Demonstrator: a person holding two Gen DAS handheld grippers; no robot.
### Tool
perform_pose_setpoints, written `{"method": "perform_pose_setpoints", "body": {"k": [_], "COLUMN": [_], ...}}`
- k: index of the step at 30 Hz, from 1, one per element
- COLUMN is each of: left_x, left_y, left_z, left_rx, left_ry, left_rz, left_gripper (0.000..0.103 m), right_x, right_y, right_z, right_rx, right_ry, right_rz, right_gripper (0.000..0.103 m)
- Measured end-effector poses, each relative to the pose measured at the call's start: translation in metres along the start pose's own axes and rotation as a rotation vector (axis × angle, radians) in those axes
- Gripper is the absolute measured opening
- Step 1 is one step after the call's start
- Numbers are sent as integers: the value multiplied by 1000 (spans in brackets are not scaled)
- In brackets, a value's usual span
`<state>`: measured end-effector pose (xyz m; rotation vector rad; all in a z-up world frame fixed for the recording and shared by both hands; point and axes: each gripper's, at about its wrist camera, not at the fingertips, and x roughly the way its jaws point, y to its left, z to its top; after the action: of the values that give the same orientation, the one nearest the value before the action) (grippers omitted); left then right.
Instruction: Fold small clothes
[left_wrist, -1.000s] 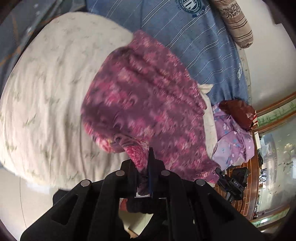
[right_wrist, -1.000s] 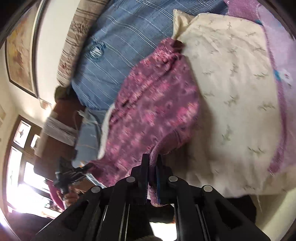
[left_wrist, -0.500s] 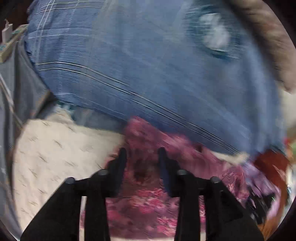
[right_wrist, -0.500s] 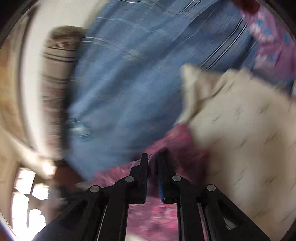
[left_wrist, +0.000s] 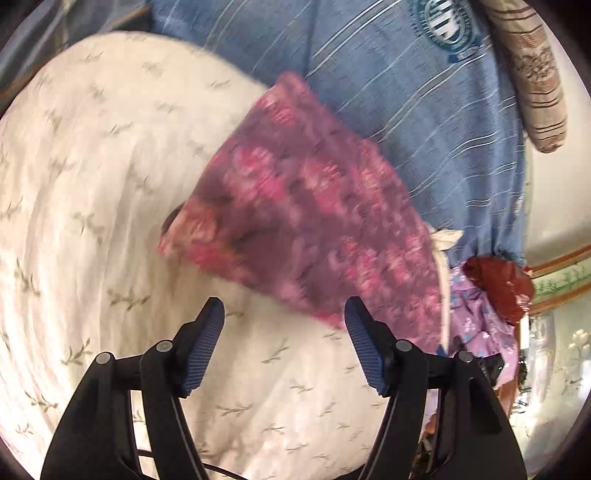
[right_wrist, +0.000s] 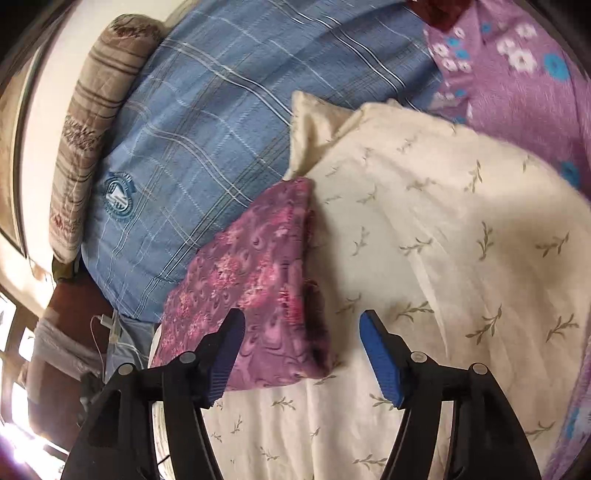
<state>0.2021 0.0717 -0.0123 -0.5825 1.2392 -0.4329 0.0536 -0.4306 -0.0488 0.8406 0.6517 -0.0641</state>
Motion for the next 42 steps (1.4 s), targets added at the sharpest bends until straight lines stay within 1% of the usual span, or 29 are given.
{"method": "perform_pose_setpoints", "body": {"k": [3, 6, 7, 8, 9, 11, 12, 13, 14, 15, 16, 17, 19, 21, 24, 25, 27, 29, 31, 32, 33, 34, 36, 37, 38, 39, 40, 42], "left_x": [14, 29, 33, 34, 37, 46, 49, 52, 52, 51, 48, 44, 33, 17, -5, -16, -30, -47, -63, -69, -74, -77, -66, -55, -45, -42, -47, -68], "left_y": [7, 16, 16, 14, 11, 5, 3, -2, -5, -8, -12, -14, -16, -20, -26, -27, -26, -20, -11, -7, -3, 4, 20, 34, 50, 60, 62, 53], "left_z": [5, 12, 16, 21, 26, 37, 41, 45, 46, 47, 46, 43, 33, 20, -5, -18, -37, -63, -94, -106, -119, -135, -149, -153, -156, -159, -159, -156], "left_rx": [-48, -112, -130, -137, -142, -169, -174, -171, -162, -150, -118, -102, -86, -72, -51, -39, -36, -47, -68, -69, -66, -56, -61, -100, -144, -170, -165, -93], "left_ry": [23, 23, 9, -3, -12, -12, -19, -34, -49, -64, -86, -101, -139, -176, -214, -224, -219, -193, -145, -134, -130, -123, -71, -20, 33, 51, 44, -8], "left_rz": [3, -6, -21, -31, -37, -36, -32, -18, 6, 46, 109, 126, 165, 203, 238, 248, 250, 237, 207, 203, 215, 246, 275, 292, 282, 270, 255, 262], "left_gripper": [67, 68, 74, 77, 81, 81, 81, 74, 63, 32, 16, 15, 10, 9, 8, 8, 8, 8, 8, 8, 7, 7, 8, 8, 8, 8, 8, 8], "right_x": [15, 40, 45, 49, 51, 59, 63, 70, 78, 85, 87, 84, 70, 53, 23, 15, -7, -32, -54, -63, -75, -84, -87, -82, -75, -67, -66, -72], "right_y": [-4, -1, 2, 9, 12, 21, 25, 30, 34, 37, 39, 40, 44, 50, 55, 56, 54, 48, 39, 36, 30, 24, 3, -7, -15, -22, -24, -24], "right_z": [0, -9, -12, -13, -13, -10, -8, -6, -4, -2, -2, -3, -5, -9, -18, -21, -32, -46, -62, -70, -81, -91, -113, -121, -127, -132, -134, -129], "right_rx": [7, 12, 5, -22, -38, -44, -47, -61, -79, -96, -100, -100, -109, -111, -109, -101, -84, -59, -26, -16, -15, -23, -15, -9, -11, -7, 7, 43], "right_ry": [26, 87, 91, 75, 64, 48, 50, 65, 87, 118, 119, 114, 96, 85, 81, 84, 88, 98, 117, 128, 143, 150, 194, 220, 234, 244, 246, 230], "right_rz": [20, 64, 83, 91, 96, 130, 137, 123, 92, 59, 37, 39, 62, 94, 135, 153, 189, 222, 248, 249, 244, 222, 119, 65, 1, -44, -46, -18], "right_gripper": [67, 67, 68, 73, 75, 73, 68, 44, 9, 10, 10, 9, 9, 9, 8, 8, 8, 8, 8, 8, 8, 8, 9, 9, 9, 12, 15, 15]}}
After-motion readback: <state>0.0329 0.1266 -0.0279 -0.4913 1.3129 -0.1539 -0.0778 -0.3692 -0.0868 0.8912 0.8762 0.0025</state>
